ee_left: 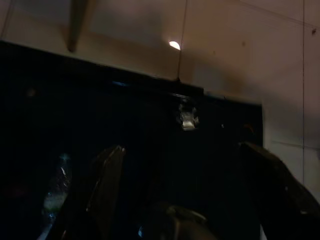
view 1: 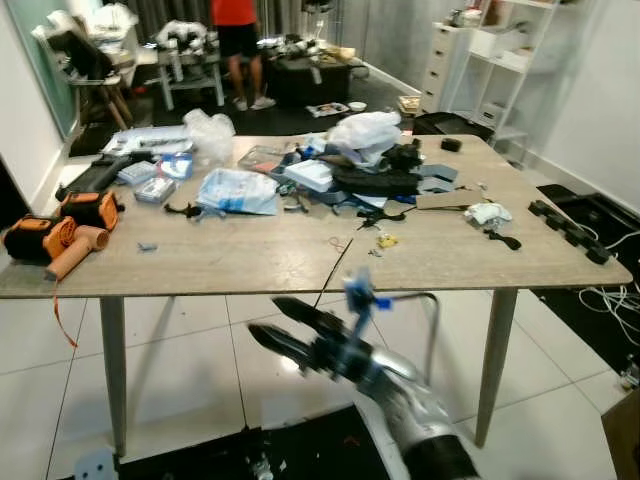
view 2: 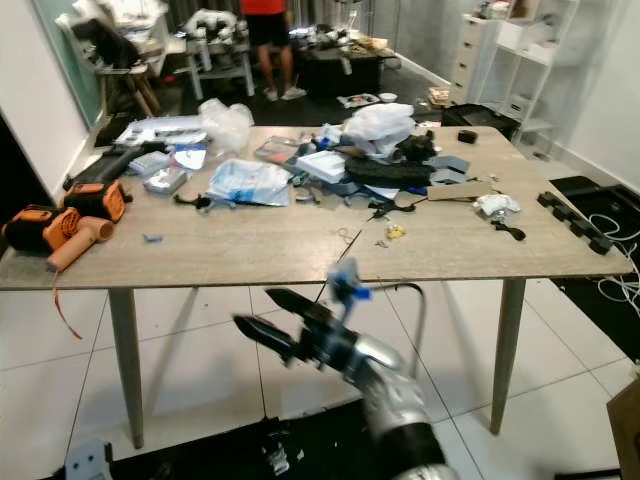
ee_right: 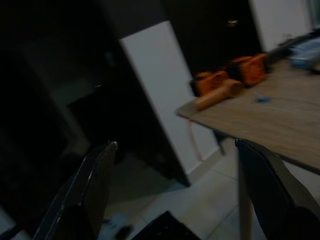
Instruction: Picking trash to rubbish bin
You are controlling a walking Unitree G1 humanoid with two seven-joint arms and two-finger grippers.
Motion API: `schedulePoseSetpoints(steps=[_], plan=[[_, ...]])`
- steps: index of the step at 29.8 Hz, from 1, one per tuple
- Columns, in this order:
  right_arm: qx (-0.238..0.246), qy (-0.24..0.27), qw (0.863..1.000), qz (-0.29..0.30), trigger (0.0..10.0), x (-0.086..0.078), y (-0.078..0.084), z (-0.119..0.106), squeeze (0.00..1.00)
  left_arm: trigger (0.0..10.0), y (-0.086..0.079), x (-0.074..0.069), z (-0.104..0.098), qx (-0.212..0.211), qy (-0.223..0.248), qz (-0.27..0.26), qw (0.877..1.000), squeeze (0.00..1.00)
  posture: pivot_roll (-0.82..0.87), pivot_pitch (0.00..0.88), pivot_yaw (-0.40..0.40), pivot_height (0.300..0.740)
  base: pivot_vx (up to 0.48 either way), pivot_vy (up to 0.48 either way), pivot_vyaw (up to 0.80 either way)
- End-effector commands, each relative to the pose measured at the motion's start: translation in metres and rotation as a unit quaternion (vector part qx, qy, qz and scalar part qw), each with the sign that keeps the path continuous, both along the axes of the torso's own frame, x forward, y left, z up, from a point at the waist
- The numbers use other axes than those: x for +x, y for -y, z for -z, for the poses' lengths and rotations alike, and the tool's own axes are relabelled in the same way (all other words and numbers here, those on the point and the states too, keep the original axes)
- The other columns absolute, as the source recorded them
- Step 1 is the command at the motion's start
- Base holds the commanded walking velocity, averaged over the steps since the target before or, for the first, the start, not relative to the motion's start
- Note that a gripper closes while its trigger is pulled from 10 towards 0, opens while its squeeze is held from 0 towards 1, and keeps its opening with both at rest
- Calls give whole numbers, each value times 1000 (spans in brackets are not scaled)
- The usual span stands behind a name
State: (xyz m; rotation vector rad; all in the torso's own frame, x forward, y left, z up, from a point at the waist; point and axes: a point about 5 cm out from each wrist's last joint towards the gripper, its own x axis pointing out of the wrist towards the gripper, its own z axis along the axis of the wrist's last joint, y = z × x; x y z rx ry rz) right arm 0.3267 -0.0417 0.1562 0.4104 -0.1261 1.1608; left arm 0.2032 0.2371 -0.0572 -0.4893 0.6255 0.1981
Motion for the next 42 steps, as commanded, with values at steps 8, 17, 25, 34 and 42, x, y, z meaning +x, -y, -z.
schedulePoseSetpoints(steps=[8, 17, 25, 34, 42], plan=[[2, 0, 1000, 13, 10000, -1, 5, 2, 0, 10000, 5, -18, 11, -2, -31, 3, 1000, 0, -40, 135, 11, 740, 0, 0, 488], [-2, 1, 1000, 25, 10000, 1, 6, 2, 0, 10000, 11, -31, 19, 4, -58, 24, 998, 0, -41, 135, 12, 740, 0, 0, 692], [-6, 0, 999, 40, 10000, 4, 7, 2, 0, 10000, 11, -36, 22, 6, -68, 27, 997, 0, -38, 132, 11, 740, 0, 0, 694], [-8, -18, 995, 94, 10000, 14, 11, 2, 0, 10000, 14, -33, 21, 7, -65, 54, 996, 0, -41, 130, 12, 740, 0, -207, 378], [-20, -20, 994, 106, 10000, 15, 12, 5, 0, 10000, 9, -26, 17, 12, -61, 27, 998, 0, -43, 135, 15, 740, 0, -240, 0]])
